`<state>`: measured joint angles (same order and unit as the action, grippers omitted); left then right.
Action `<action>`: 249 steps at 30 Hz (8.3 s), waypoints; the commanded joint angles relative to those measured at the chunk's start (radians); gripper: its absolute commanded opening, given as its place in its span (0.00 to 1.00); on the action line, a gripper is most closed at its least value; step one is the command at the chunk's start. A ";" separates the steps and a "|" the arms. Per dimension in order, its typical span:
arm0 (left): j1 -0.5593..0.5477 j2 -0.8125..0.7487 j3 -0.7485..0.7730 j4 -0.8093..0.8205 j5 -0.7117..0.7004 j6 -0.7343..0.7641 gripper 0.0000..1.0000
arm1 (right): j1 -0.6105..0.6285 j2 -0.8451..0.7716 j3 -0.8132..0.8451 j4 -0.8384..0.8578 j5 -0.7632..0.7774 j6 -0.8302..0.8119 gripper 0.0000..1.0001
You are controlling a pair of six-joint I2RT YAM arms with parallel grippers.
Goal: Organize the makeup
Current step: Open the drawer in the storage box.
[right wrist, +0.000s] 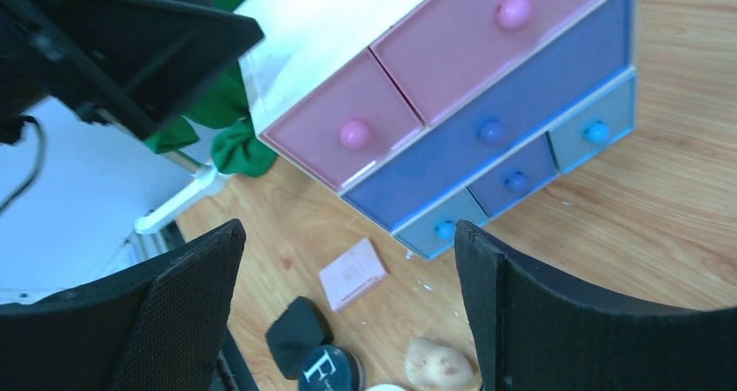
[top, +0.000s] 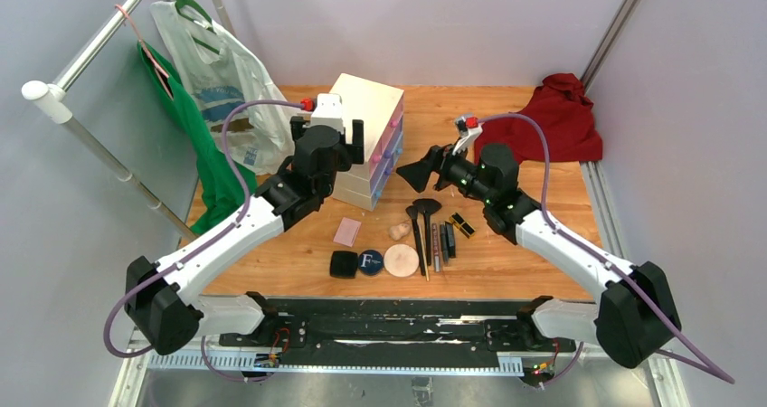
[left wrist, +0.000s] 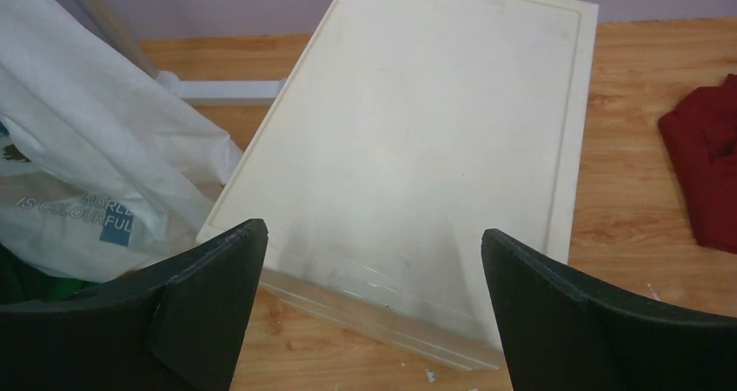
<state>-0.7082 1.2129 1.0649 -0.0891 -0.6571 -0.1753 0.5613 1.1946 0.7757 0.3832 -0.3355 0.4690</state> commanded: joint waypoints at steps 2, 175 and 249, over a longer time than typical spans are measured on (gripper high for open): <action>0.039 0.049 0.042 -0.001 0.040 -0.006 0.98 | -0.065 0.061 -0.010 0.227 -0.192 0.171 0.88; 0.369 0.001 -0.180 -0.005 0.383 -0.158 0.06 | -0.046 0.622 0.186 0.699 -0.434 0.529 0.35; 0.372 -0.007 -0.190 -0.019 0.379 -0.160 0.07 | -0.188 0.325 -0.139 0.654 -0.405 0.436 0.01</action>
<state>-0.3412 1.1824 0.9234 0.0322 -0.3180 -0.3294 0.4007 1.5547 0.6609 1.0340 -0.7341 0.9264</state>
